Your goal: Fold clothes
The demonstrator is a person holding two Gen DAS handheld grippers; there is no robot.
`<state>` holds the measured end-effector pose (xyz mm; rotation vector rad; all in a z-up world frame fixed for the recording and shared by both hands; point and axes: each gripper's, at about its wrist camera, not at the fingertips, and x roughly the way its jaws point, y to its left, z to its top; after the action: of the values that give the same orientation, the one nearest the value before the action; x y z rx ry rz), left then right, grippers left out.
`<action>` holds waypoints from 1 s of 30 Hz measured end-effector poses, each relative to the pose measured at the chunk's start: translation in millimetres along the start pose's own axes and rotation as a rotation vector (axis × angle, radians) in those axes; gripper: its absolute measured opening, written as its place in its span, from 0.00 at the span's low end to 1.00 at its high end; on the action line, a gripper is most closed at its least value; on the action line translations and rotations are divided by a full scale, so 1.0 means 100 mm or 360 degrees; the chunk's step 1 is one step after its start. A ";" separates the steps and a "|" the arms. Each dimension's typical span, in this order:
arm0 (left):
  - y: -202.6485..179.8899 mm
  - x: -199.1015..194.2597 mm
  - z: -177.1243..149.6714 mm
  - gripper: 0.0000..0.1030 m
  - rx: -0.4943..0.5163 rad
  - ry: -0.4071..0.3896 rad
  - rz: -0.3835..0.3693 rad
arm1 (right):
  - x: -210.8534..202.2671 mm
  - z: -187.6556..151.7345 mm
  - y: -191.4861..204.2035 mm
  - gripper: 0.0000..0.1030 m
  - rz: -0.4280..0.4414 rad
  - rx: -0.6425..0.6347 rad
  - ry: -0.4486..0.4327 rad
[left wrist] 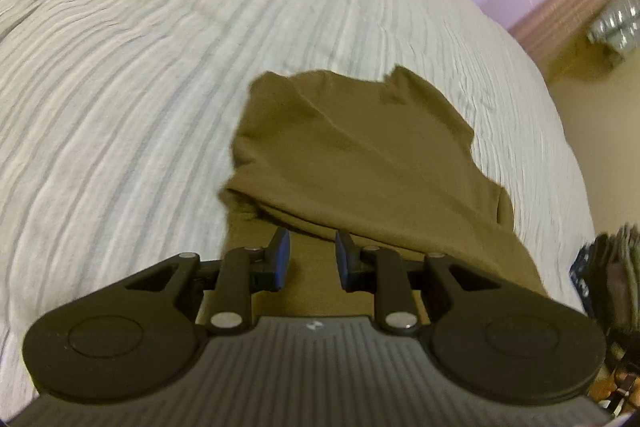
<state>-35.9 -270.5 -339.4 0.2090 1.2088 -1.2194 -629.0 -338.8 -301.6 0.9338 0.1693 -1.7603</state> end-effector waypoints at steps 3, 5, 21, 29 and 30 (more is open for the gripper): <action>0.16 -0.13 0.01 0.19 -0.0077 -0.0023 0.0009 | -0.18 -0.31 1.00 0.06 0.0299 -0.0563 -0.0063; 0.26 -0.20 0.00 0.19 -0.0122 -0.0035 0.0018 | -0.39 -0.72 1.60 0.06 0.0541 -0.0924 -0.0068; -0.01 0.24 -0.32 0.33 -0.0275 0.0232 -0.0315 | -0.35 -2.14 1.55 0.88 0.0409 -0.1705 0.0615; -0.25 0.76 -0.44 0.34 -0.0419 0.0409 -0.0410 | -0.03 -1.50 0.90 0.88 0.0125 -0.0941 0.0723; -0.25 0.79 -0.45 0.33 -0.0450 0.0427 -0.0429 | -0.02 -1.48 0.84 0.88 0.0112 -0.0881 0.0734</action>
<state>-93.3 -297.0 -409.5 -0.0030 1.6693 -1.2604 -482.3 -292.9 -374.3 0.8977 0.8631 -1.3016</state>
